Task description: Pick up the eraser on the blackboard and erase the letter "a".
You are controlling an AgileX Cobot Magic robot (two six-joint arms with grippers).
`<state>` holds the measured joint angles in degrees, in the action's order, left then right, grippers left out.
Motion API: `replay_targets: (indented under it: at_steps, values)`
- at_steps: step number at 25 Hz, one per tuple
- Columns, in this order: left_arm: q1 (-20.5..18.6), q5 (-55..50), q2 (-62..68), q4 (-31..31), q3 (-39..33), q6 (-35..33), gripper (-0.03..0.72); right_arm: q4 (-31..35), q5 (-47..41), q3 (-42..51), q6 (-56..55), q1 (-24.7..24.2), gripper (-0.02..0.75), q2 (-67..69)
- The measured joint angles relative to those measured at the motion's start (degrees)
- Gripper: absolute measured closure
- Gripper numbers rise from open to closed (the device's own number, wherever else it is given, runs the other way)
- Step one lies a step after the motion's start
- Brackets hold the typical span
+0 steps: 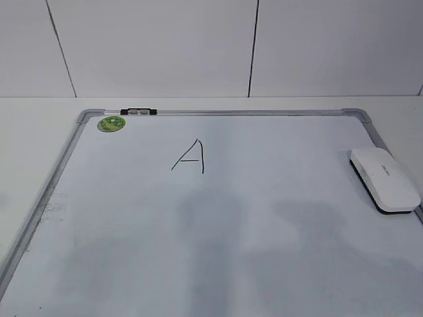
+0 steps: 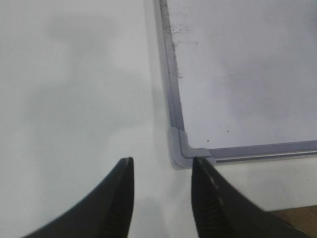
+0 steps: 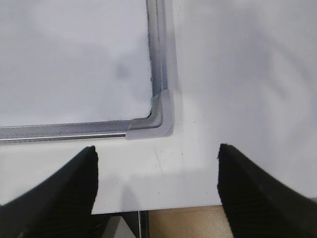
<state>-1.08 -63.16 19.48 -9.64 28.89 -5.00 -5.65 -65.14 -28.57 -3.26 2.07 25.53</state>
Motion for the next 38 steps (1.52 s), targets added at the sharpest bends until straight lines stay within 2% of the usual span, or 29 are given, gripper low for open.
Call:
replay_targets:
  at_steps: [7, 19, 38]
  values:
    - [0.0, 0.0, -2.41, 0.0, 0.0, 0.0, 0.401, 0.0, 0.04, 0.0, 0.0, 0.0, 0.146, -4.64]
    - [0.0, -0.21, -18.86, 0.0, 0.0, 0.0, 0.423, 0.0, -0.28, 0.0, 0.0, -0.18, 0.146, -25.99]
    - [0.0, -0.21, -18.86, 0.1, 0.0, 0.0, 0.448, -0.09, -0.5, 0.0, -0.13, -0.18, 0.146, -26.5]
